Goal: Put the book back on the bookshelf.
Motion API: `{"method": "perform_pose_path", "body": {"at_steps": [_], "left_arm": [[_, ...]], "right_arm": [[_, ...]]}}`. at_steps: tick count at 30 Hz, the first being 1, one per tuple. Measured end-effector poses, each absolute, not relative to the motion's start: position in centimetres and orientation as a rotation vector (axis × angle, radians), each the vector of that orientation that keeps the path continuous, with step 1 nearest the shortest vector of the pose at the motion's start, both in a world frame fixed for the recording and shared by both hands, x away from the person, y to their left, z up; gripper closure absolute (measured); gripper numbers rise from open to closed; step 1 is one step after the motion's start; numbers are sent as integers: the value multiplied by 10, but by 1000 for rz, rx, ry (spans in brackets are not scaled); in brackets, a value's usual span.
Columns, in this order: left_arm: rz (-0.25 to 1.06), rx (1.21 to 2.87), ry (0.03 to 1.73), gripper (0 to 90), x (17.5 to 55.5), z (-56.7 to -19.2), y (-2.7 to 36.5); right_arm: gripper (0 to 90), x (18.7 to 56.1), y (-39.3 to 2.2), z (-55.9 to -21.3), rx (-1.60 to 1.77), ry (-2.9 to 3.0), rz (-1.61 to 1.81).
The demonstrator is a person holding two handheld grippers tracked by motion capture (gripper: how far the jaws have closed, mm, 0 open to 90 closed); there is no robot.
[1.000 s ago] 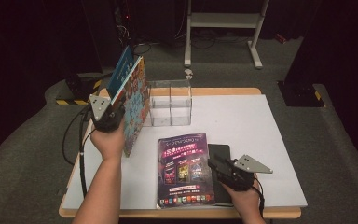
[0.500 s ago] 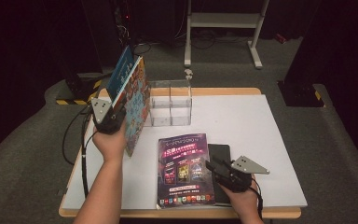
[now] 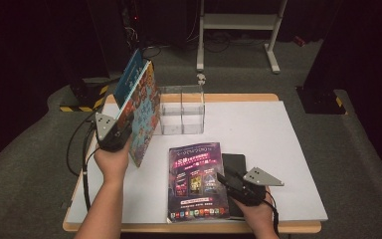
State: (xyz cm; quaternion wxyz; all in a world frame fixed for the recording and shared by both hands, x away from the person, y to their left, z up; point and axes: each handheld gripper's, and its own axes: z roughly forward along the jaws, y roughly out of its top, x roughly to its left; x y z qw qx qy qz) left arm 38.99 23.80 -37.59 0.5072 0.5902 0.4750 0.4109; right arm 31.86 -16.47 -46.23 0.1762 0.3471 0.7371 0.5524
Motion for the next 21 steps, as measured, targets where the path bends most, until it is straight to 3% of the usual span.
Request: {"method": "perform_pose_path", "body": {"at_steps": [7,21], "left_arm": [[957,1453,1160,776,391,-386,238],[1052,1470,1204,803,406,-381,216]], "right_arm": [[577,319,-164,-463,980,2095,1564],[578,319,-167,-461,984,2082,1580]]}}
